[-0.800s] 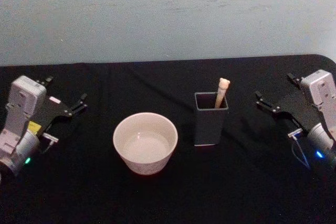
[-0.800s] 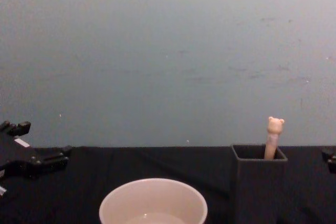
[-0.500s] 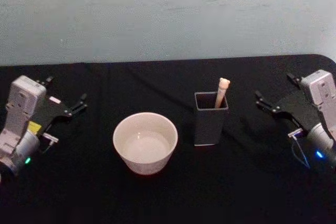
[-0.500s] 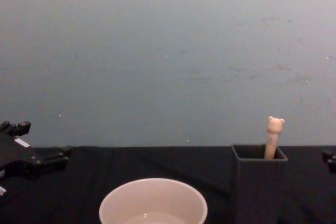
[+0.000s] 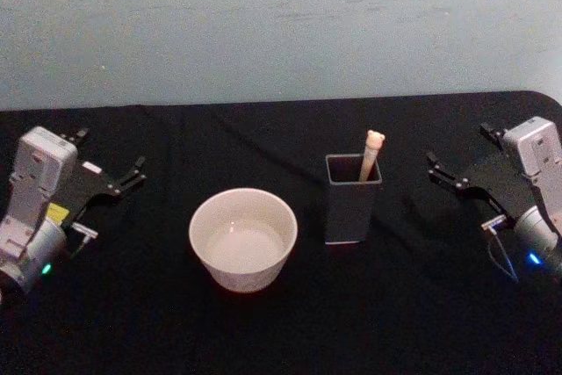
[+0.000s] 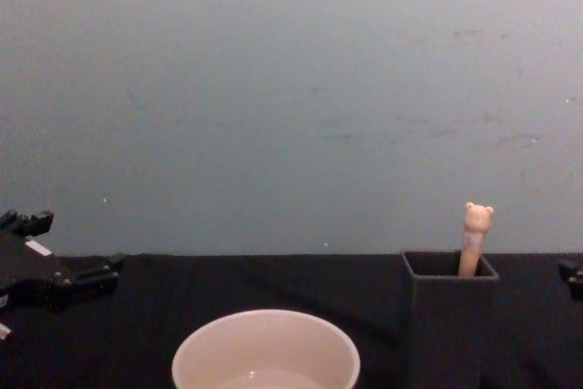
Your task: Pick up the stirring spoon with one hand, stir inside the cup, then place it back in its original position.
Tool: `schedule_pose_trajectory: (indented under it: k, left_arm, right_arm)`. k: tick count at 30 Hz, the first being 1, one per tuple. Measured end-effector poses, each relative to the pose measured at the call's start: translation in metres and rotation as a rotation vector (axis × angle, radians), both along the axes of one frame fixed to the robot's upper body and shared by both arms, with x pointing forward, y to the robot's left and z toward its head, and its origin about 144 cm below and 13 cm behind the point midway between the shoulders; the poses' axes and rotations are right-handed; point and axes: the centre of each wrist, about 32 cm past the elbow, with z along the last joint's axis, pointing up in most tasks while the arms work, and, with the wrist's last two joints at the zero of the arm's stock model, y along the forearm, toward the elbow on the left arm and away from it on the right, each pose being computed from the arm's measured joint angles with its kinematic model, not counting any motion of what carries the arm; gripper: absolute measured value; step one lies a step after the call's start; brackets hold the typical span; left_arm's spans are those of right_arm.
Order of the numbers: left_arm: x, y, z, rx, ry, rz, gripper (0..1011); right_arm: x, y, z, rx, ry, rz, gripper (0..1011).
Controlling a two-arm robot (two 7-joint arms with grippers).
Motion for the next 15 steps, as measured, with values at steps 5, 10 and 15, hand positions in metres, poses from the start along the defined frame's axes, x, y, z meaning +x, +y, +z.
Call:
schedule_pose_trajectory:
  k: [5,10,15]
  left_arm:
    - [0.0,0.0,0.0,0.0,0.0,0.0,1002]
    - [0.0,0.0,0.0,0.0,0.0,0.0,1001]
    - [0.0,0.0,0.0,0.0,0.0,0.0,1001]
  right_arm:
    - [0.0,0.0,0.0,0.0,0.0,0.0,1002]
    - [0.0,0.0,0.0,0.0,0.0,0.0,1002]
    - [0.0,-0.001,0.0003,0.002,-0.001,0.004,1002]
